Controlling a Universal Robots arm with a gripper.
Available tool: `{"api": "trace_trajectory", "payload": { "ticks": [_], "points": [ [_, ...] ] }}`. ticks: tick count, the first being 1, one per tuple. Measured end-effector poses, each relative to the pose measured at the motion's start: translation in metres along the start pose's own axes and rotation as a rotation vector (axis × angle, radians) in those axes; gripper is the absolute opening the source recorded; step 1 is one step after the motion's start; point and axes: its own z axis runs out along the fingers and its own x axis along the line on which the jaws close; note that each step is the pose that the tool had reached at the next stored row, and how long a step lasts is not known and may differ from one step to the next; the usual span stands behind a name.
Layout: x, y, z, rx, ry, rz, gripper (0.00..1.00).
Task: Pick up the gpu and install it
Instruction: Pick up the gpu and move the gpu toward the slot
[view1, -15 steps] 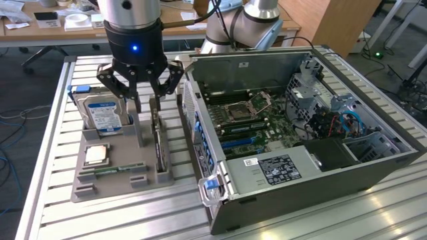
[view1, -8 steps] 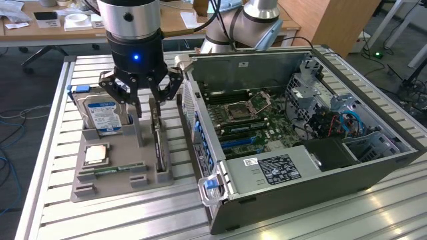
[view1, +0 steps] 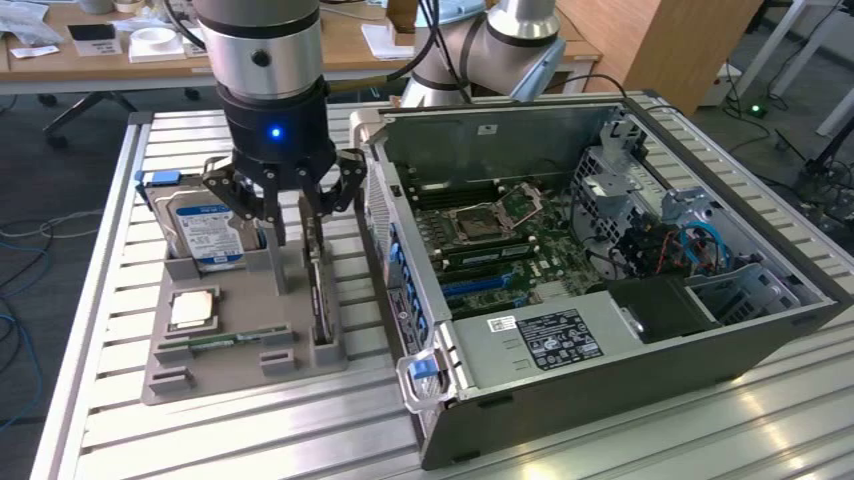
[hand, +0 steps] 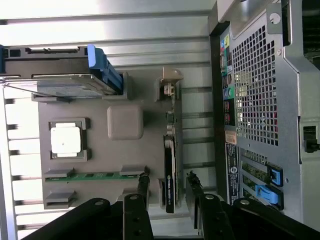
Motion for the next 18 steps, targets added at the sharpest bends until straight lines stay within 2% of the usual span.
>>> {"api": "trace_trajectory", "payload": {
  "ticks": [13, 18],
  "points": [
    [0.001, -0.0009, 0.0231, 0.0000, 0.0000, 0.000, 0.43],
    [-0.002, -0.0007, 0.0244, 0.0000, -0.0001, 0.000, 0.43]
  ]
}}
